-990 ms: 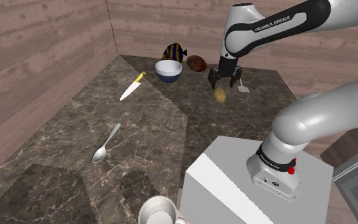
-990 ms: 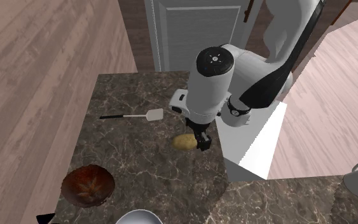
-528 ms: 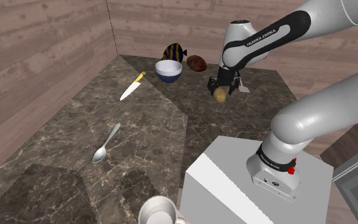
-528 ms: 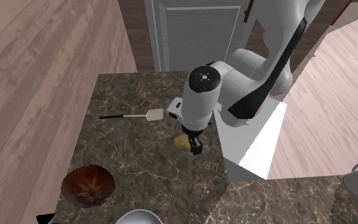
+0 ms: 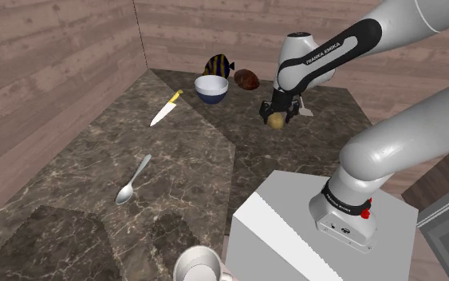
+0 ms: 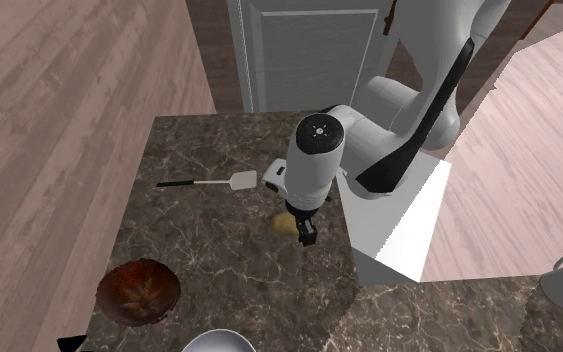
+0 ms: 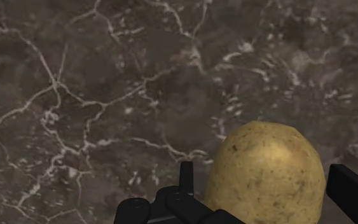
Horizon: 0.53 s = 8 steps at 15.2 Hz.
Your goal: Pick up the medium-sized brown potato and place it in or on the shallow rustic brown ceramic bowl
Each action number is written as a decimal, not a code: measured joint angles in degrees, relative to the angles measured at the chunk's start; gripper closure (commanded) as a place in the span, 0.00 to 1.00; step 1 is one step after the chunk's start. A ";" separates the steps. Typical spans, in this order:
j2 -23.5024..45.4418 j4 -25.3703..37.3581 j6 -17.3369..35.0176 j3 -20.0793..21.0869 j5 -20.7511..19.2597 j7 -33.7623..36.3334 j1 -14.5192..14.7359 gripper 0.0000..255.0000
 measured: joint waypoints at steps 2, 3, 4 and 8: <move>0.01 0.00 0.02 0.00 0.00 0.00 0.00 1.00; -0.02 0.03 0.02 0.00 0.00 0.00 0.00 1.00; 0.01 0.02 0.02 0.00 0.00 0.00 0.00 1.00; 0.03 0.03 0.04 0.01 0.00 -0.01 0.01 1.00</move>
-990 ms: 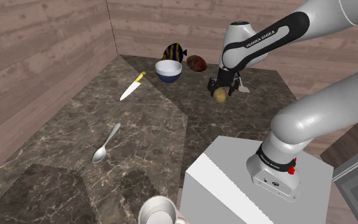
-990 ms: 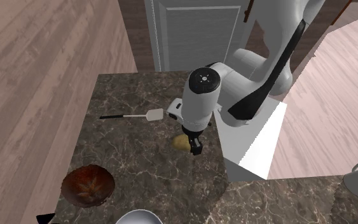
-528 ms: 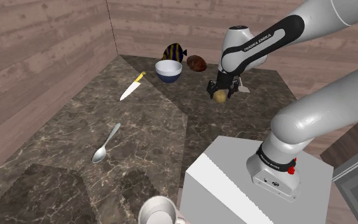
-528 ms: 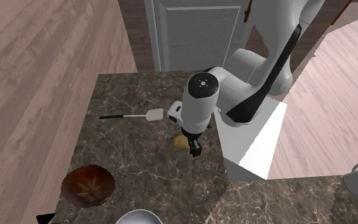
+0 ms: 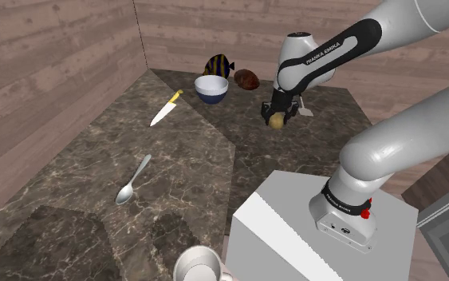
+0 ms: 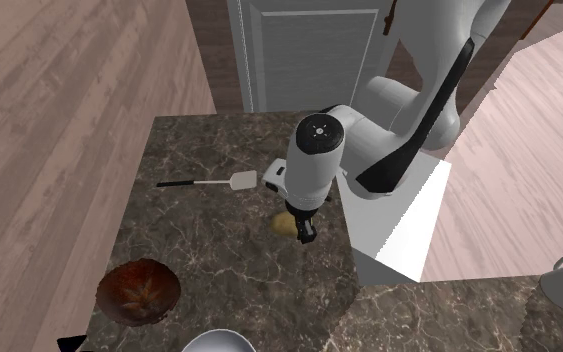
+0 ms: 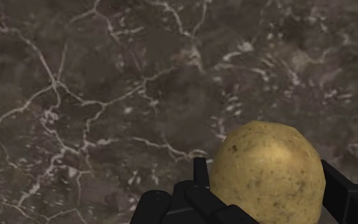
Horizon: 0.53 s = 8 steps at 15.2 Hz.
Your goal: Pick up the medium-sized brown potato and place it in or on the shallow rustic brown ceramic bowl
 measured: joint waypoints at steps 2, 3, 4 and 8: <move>0.01 0.01 0.00 0.00 0.00 0.00 0.00 1.00; 0.01 0.02 0.00 0.00 0.00 0.00 0.00 1.00; 0.00 0.00 0.00 0.01 0.00 0.00 0.00 1.00; -2.09 1.16 -3.25 0.07 0.22 -0.13 0.11 1.00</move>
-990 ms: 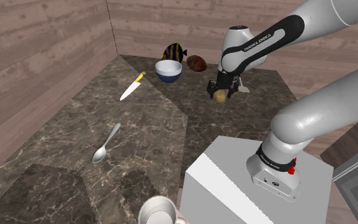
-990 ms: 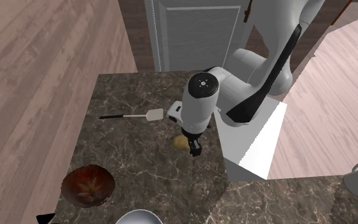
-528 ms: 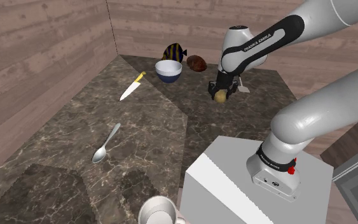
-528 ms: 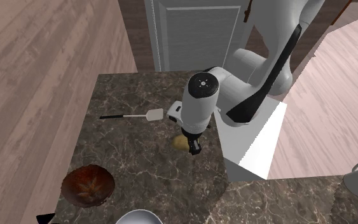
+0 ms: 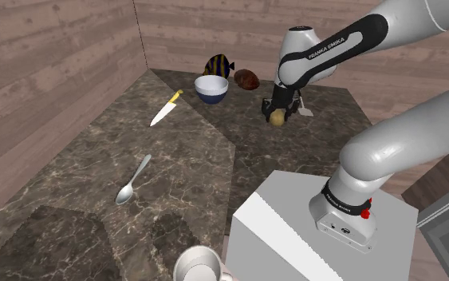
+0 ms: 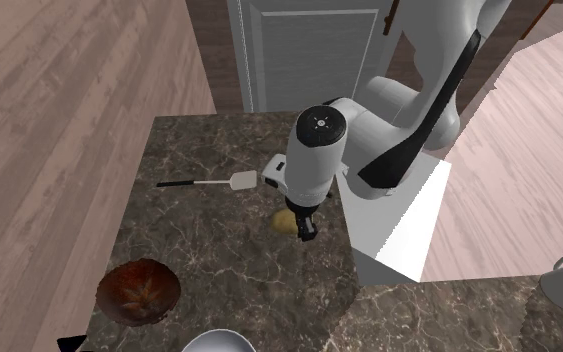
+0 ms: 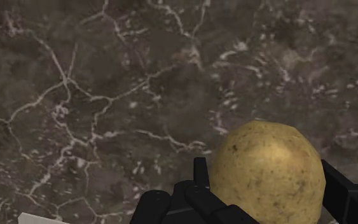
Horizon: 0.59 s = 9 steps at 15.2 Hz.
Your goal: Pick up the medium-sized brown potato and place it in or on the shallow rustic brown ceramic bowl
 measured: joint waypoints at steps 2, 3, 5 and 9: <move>-1.38 0.58 -1.96 0.00 0.08 -0.13 0.02 1.00; -1.96 0.93 -2.89 -0.06 0.08 -0.27 -0.02 1.00; -3.15 1.99 -5.12 0.06 0.26 -0.28 0.10 1.00; -5.17 3.52 -8.68 0.11 0.42 -0.46 0.16 1.00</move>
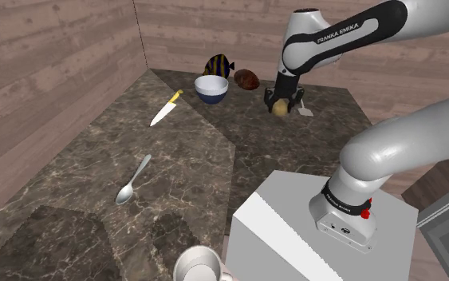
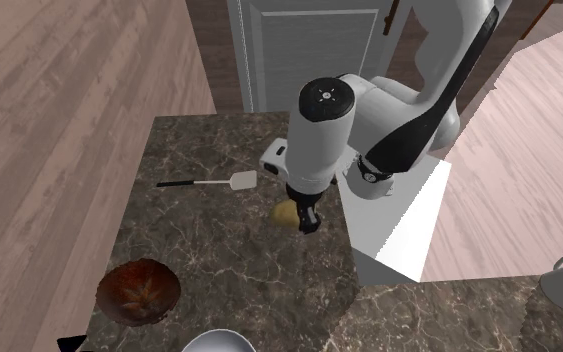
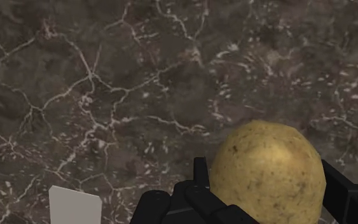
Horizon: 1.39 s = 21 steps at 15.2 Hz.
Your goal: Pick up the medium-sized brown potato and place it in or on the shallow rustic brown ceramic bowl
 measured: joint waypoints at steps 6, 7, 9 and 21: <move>-2.44 3.34 -5.77 0.11 0.26 -0.28 0.09 1.00; -2.67 4.08 -6.75 0.15 0.31 -0.30 0.12 1.00; -3.38 5.24 -8.59 0.19 0.39 -0.37 0.14 1.00; 17.95 24.84 -6.72 -2.66 0.45 -4.14 -0.61 1.00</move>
